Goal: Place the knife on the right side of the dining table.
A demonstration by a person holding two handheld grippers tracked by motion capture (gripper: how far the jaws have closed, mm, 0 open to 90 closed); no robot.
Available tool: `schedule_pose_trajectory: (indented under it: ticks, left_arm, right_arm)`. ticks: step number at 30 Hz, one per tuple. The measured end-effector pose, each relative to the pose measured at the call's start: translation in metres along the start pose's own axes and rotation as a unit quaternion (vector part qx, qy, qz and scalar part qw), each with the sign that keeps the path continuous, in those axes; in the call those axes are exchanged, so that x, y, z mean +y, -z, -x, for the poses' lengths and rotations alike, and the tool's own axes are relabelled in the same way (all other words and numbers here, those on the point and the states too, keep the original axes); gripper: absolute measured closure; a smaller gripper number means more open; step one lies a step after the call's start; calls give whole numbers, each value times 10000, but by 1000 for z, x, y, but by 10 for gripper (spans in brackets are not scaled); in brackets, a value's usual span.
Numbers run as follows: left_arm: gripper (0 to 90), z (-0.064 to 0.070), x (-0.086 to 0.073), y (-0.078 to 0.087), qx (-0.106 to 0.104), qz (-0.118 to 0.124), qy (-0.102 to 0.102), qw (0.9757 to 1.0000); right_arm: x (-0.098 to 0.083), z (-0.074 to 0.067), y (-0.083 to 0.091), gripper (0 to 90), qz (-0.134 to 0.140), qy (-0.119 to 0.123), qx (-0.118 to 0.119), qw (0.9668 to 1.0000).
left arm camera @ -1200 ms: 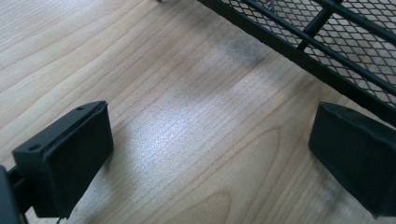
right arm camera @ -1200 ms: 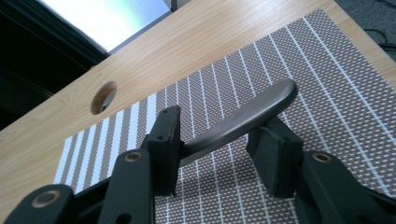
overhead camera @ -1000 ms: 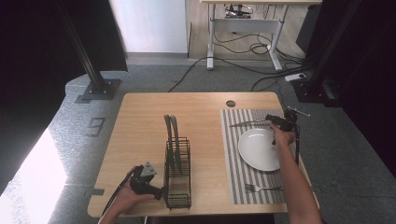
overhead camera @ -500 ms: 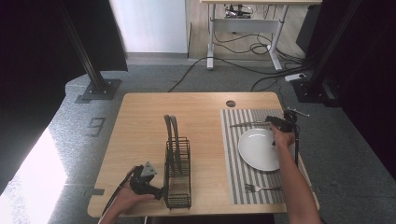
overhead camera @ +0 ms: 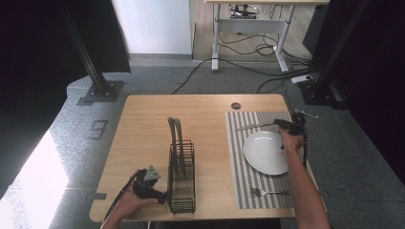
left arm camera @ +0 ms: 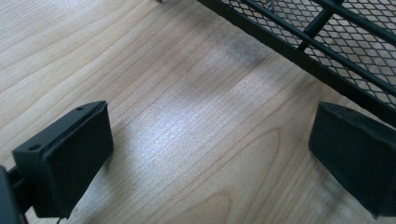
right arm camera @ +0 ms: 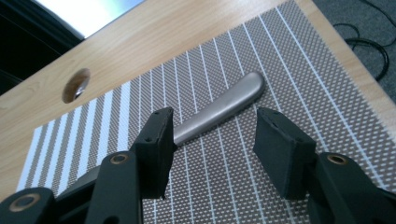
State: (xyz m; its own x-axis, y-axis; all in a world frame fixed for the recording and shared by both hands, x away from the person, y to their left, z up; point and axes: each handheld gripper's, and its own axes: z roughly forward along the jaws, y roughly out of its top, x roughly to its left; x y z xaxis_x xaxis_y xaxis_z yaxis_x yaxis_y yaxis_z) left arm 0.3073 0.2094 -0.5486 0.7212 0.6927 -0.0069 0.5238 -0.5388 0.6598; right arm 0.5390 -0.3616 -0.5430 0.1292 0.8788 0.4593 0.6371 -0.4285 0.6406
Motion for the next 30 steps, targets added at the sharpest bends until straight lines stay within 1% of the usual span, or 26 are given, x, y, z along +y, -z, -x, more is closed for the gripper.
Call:
schedule_pose_trajectory:
  ticks: [2,7,9,11,14,16,17,19,21,22,23,25,27,28,29,30]
  left_arm:
    - [0,0,0,0,0,0,-1,10000]
    - [0,0,0,0,3,0,1,10000]
    - [0,0,0,0,3,0,1,10000]
    - [0,0,0,0,2,-1,1,10000]
    - [0,0,0,0,5,1,4,10000]
    - [0,0,0,0,5,0,4,10000]
    - [0,0,0,0,5,0,6,10000]
    - [0,0,0,0,6,-1,4,10000]
    - [0,0,0,0,3,-1,3,10000]
    - [0,0,0,0,2,2,4,10000]
    - [0,0,0,0,2,0,3,10000]
    - [0,0,0,0,4,-2,3,10000]
    - [0,0,0,0,4,-3,3,10000]
    - [0,0,0,0,2,-1,2,10000]
    - [0,0,0,0,3,-1,4,10000]
    - [0,0,0,0,3,-2,4,10000]
  right_arm:
    - [1,-1,2,457,52,71,13,10000]
    - [3,-4,4,457,115,178,70,9998]
    - [3,-5,4,456,136,269,94,9995]
    - [4,-7,5,449,174,411,122,9989]
    - [8,-11,5,439,287,611,150,9976]
    - [13,-15,1,426,42,757,110,9971]
    - [14,-17,0,427,73,824,139,9965]
    - [21,-24,-4,428,-46,967,122,9952]
    - [22,-29,-6,437,22,1092,138,9939]
    - [24,-32,-10,433,-106,1171,73,9930]
    - [25,-34,-14,432,-225,1215,82,9923]
    - [25,-37,-18,439,-157,1338,82,9908]
    - [24,-38,-24,439,-175,1363,107,9905]
    - [22,-38,-27,433,-240,1394,75,9899]
    - [22,-37,-32,424,-475,1393,-35,9891]
    - [21,-37,-36,428,-593,1434,-57,9879]
